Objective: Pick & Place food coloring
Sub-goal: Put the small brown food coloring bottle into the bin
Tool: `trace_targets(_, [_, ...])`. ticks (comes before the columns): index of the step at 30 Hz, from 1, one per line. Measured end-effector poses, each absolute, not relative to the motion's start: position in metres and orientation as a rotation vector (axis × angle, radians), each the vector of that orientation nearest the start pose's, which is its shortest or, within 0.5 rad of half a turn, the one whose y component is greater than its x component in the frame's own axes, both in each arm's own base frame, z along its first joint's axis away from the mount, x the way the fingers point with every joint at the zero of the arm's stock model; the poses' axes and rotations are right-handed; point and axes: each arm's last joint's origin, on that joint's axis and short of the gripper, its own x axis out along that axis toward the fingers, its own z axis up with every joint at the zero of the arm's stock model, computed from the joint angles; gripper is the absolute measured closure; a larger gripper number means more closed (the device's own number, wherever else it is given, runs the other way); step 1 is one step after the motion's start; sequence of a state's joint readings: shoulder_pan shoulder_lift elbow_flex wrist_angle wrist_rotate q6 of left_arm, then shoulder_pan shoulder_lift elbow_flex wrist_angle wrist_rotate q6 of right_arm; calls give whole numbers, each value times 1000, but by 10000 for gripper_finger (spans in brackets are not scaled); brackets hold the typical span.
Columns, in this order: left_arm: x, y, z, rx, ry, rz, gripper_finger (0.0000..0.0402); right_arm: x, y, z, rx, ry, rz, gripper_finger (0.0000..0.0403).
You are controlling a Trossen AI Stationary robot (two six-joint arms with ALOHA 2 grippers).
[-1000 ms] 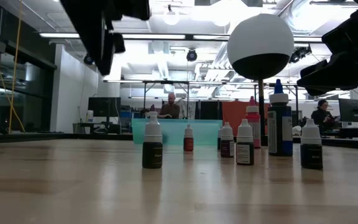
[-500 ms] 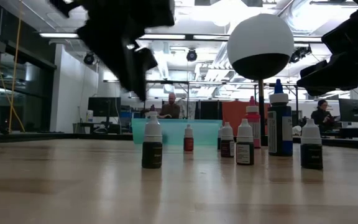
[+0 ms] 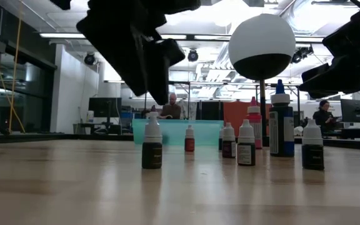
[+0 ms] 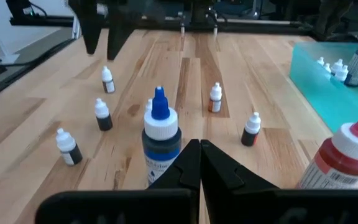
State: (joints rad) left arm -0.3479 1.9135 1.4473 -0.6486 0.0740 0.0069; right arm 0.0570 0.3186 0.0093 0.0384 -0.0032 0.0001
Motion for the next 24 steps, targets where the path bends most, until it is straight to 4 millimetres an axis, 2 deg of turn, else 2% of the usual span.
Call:
trace_targets(11, [375, -145, 183, 196, 1185, -406, 211, 115, 7, 142, -7, 279, 59, 402])
trace_targets(24, [376, -144, 175, 212, 1209, -409, 211, 115, 7, 141, -8, 288, 60, 402])
